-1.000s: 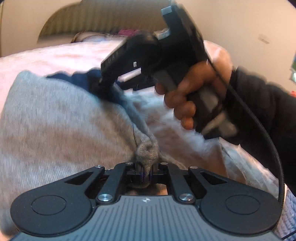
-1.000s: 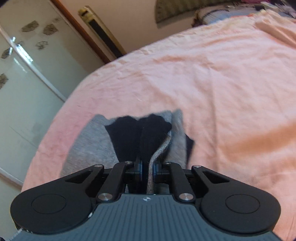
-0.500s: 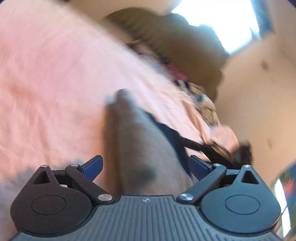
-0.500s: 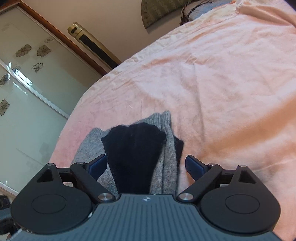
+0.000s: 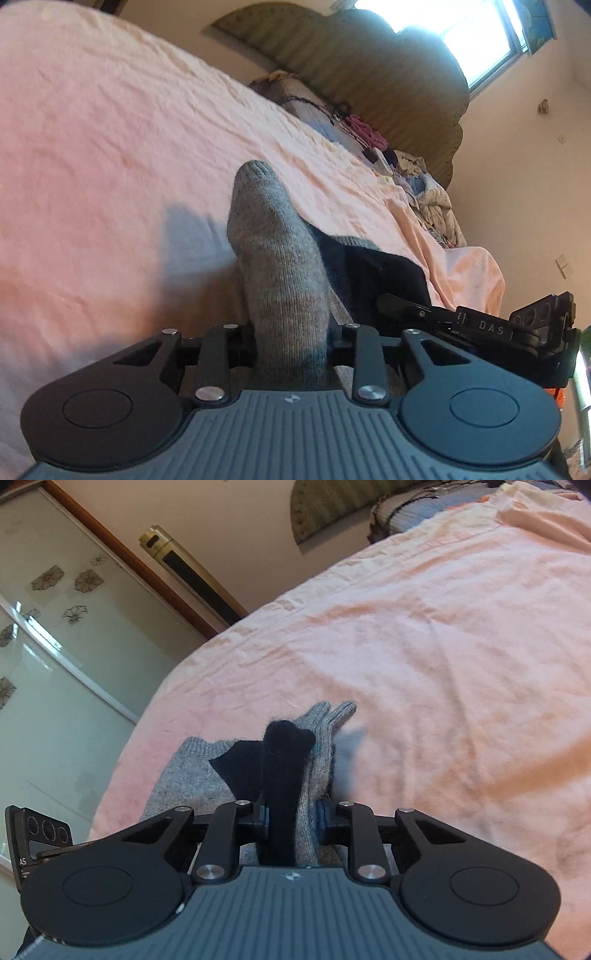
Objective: Fold small clothes
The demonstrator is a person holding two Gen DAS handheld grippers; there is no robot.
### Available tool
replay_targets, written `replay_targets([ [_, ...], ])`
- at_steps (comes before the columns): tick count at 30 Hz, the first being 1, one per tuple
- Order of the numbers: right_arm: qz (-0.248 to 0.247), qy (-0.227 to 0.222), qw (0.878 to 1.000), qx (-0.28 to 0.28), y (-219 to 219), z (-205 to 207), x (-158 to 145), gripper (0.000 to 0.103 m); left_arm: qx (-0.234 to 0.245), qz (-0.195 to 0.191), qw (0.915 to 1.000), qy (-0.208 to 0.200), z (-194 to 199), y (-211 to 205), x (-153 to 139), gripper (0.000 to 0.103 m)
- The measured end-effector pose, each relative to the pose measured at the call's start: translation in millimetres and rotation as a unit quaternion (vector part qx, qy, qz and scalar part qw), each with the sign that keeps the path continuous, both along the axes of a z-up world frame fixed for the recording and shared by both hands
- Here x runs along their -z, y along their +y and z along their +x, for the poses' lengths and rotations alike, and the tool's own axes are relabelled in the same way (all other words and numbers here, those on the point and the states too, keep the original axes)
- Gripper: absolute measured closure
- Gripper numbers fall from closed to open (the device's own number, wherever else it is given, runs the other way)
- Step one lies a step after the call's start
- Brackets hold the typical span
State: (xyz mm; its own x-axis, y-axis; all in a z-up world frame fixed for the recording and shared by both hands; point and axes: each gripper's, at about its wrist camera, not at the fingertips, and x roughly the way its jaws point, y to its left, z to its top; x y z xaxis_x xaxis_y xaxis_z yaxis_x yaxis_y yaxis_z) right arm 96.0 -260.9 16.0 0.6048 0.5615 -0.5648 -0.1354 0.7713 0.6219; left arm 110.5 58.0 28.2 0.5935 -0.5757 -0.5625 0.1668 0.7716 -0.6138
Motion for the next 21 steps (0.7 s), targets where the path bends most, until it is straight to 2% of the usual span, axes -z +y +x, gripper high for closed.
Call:
replay_targets([
  [3,0.031,-0.02,0.999,-0.013,22,14,-10,0.076,-0.029,0.036,0.9989,-0.01,19,22,-13,0.071],
  [5,0.046,-0.015,0.999,-0.008,37,32,-5,0.075,-0.051,0.074,0.996,0.002,33,32,-5,0.058],
  [6,0.045,-0.002,0.999,-0.005,43,40,2,0.07,-0.067,0.079,0.9943,0.028,34,39,0,0.052],
  [7,0.031,0.025,0.999,0.005,49,47,10,0.056,-0.077,0.065,0.9934,0.053,28,49,4,0.045],
  [9,0.006,0.064,0.998,0.011,55,44,19,0.044,-0.06,0.002,0.9965,0.059,4,64,9,0.039],
  [10,0.01,0.061,0.998,-0.002,55,34,19,0.04,-0.048,-0.022,0.9963,0.068,-9,65,14,0.027],
  [11,0.017,0.059,0.998,-0.014,53,24,19,0.037,-0.041,-0.037,0.9957,0.075,-21,66,19,0.02],
  [12,0.023,0.058,0.998,-0.02,49,13,19,0.033,-0.032,-0.049,0.9949,0.082,-31,63,24,0.02],
  [13,0.028,0.06,0.997,-0.025,46,4,21,0.033,-0.022,-0.054,0.9943,0.089,-40,56,31,0.022],
  [14,0.032,0.064,0.997,-0.033,45,-7,23,0.033,-0.024,-0.046,0.9964,0.068,-50,51,31,0.022],
  [15,0.031,0.066,0.997,-0.041,45,-15,25,0.035,-0.025,-0.026,0.9979,0.054,-58,46,30,0.027],
  [16,0.026,0.065,0.996,-0.047,46,-22,28,0.041,-0.025,0.0,0.9985,0.049,-63,40,29,0.072],
  [17,0.017,0.058,0.997,-0.051,48,-29,28,0.049,-0.02,0.025,0.9976,0.061,-64,34,31,0.088],
  [18,-0.002,0.059,0.997,-0.058,52,-34,28,0.075,-0.023,0.029,0.9974,0.062,-67,35,31,0.089],
  [21,-0.02,0.046,0.996,-0.075,55,-49,24,0.076,-0.006,0.068,0.9968,0.04,-72,40,26,0.087],
])
